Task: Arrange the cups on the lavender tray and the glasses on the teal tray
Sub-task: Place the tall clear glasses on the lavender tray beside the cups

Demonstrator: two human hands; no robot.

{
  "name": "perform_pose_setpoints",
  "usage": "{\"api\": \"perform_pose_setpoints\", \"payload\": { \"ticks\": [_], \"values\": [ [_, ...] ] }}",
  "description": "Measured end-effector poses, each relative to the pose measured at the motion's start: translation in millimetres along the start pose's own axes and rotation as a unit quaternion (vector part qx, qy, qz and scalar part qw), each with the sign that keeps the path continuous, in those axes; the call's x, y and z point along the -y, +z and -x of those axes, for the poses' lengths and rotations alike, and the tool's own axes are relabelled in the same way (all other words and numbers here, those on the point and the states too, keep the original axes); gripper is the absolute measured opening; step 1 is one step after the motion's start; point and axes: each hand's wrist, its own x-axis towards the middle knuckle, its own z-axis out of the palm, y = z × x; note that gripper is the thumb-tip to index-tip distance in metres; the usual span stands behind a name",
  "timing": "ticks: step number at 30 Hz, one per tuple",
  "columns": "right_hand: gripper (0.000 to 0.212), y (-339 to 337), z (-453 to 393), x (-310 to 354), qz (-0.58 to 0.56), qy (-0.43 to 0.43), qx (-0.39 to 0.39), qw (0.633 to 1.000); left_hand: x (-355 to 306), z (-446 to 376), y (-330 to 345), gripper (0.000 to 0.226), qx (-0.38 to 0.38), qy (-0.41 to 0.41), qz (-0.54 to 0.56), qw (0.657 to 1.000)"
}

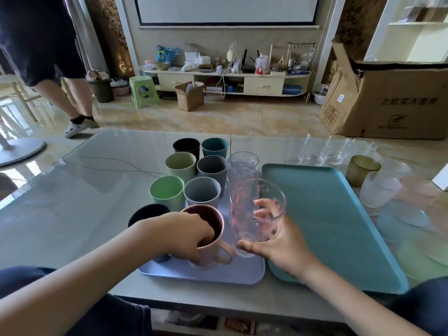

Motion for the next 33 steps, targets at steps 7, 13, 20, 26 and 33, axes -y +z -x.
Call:
{"api": "perform_pose_setpoints", "payload": {
  "ticks": [7, 13, 20, 26, 33],
  "values": [
    [0.08, 13, 0, -15, 0.023, 0.008, 0.012, 1.0, 13, -3, 11, 0.011, 0.052, -0.022, 0.022, 0.998],
    [0.078, 21, 0, -15, 0.017, 0.017, 0.023, 0.999, 17, -3, 10, 0.012, 0.05, -0.033, -0.001, 0.998],
    [0.077, 17, 3, -13, 0.021, 0.042, 0.052, 0.998, 17, 3, -5, 0.019, 0.084, -0.004, 0.107, 0.991],
    [0.066, -1, 20, -20, 0.152, 0.081, 0.04, 0.984, 64, 45, -41, 0.036, -0.006, 0.04, 0.412, 0.91],
    [0.035, -3, 32, -20, 0.321, 0.147, 0.067, 0.933, 139, 45, -1, 0.016, -0.175, -0.296, 0.45, 0.824]
  ]
}}
